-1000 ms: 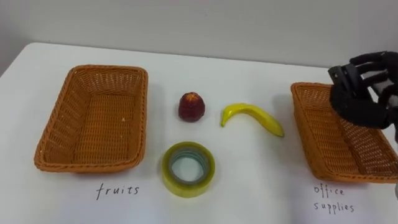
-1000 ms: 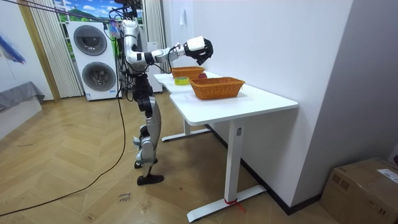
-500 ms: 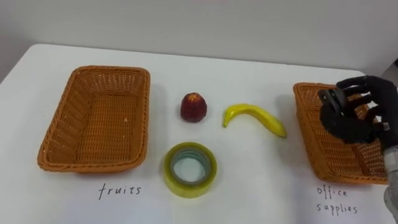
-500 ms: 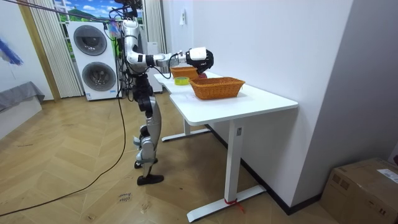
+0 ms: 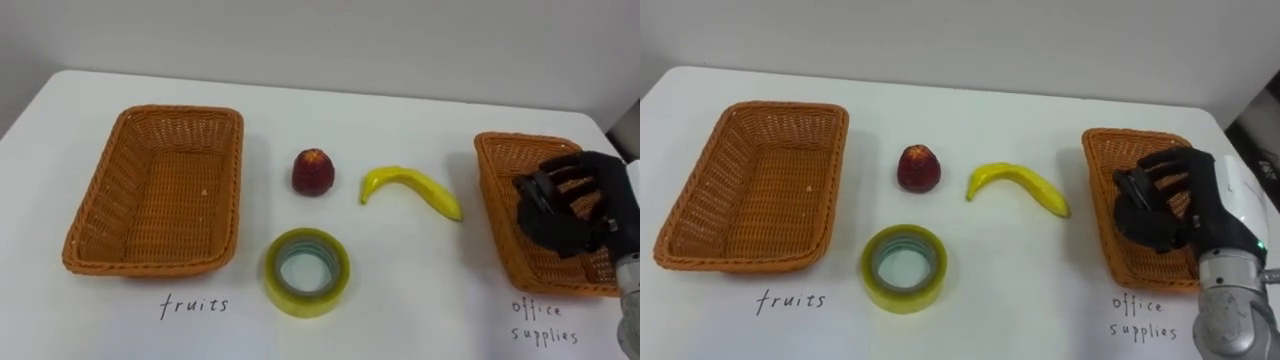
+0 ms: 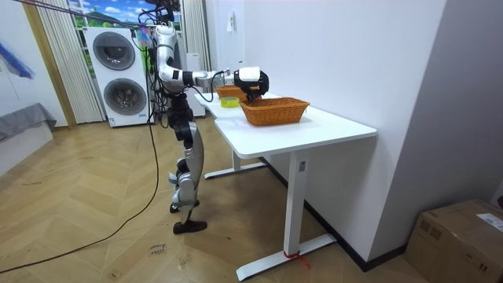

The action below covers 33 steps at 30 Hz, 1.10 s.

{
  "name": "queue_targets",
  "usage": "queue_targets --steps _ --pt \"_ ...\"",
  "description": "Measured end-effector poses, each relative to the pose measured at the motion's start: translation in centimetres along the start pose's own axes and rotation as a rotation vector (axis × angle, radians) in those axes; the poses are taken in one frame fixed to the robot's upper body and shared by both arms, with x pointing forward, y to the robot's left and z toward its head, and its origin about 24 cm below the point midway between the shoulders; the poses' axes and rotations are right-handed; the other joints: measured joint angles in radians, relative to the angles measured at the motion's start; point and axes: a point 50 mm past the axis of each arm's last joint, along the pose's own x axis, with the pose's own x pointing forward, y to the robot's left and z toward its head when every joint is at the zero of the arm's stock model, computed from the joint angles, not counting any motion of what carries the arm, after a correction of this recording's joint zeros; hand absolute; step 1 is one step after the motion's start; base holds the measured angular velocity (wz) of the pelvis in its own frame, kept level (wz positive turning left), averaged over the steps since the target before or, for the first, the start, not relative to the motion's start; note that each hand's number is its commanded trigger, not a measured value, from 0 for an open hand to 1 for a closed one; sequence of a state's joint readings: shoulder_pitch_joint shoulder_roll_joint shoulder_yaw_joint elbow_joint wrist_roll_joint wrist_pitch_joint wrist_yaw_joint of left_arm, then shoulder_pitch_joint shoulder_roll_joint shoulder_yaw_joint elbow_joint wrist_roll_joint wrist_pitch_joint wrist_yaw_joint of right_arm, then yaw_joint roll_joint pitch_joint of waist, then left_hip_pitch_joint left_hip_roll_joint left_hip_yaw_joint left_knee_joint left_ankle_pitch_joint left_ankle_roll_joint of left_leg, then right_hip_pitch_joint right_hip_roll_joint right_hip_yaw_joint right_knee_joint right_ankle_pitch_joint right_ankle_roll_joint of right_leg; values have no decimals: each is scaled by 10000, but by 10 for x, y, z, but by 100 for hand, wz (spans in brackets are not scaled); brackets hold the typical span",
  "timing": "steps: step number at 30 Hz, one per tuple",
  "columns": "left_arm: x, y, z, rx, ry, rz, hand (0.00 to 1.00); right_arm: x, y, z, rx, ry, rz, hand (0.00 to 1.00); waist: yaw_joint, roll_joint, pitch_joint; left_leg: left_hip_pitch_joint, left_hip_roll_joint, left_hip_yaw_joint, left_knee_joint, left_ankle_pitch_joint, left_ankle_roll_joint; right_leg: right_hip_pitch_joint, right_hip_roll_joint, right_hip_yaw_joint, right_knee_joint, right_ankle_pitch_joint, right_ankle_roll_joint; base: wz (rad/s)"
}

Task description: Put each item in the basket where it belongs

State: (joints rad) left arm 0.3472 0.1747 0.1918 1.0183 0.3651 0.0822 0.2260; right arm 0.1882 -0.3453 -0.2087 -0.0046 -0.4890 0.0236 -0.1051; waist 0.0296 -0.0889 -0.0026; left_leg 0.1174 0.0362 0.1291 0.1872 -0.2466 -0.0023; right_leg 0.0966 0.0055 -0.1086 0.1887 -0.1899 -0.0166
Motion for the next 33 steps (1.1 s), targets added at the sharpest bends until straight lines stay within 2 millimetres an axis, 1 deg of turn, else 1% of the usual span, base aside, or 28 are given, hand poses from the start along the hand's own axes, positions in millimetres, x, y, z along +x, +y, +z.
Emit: queue_targets --steps 4,5,8,16,33 --pt "0 0 0 -5 -7 3 0 0 0 0 -311 -33 -9 100 -14 31 -28 -5 1 -3 38 1 -1 5 -7 -28 -5 0 0 0" --pt "0 0 0 -6 -12 4 0 0 0 0 -334 -35 -9 84 -18 30 -28 -5 0 -4 43 1 -1 5 -9 -29 -5 0 0 0" --pt "0 0 0 -9 -15 7 0 0 0 0 -403 -39 79 0 -38 26 -23 -17 -4 -5 74 1 0 8 -14 -26 -15 0 0 0" --pt "0 0 1 -25 -48 -5 0 0 1 0 -442 -40 290 0 -83 -59 17 -24 -13 18 76 1 0 -79 -20 5 -28 -4 -1 0" --pt "0 1 4 -106 -125 29 0 1 -2 2 -606 -127 172 0 -169 -76 33 -25 -8 13 42 2 1 -82 -19 22 -17 -4 0 0"
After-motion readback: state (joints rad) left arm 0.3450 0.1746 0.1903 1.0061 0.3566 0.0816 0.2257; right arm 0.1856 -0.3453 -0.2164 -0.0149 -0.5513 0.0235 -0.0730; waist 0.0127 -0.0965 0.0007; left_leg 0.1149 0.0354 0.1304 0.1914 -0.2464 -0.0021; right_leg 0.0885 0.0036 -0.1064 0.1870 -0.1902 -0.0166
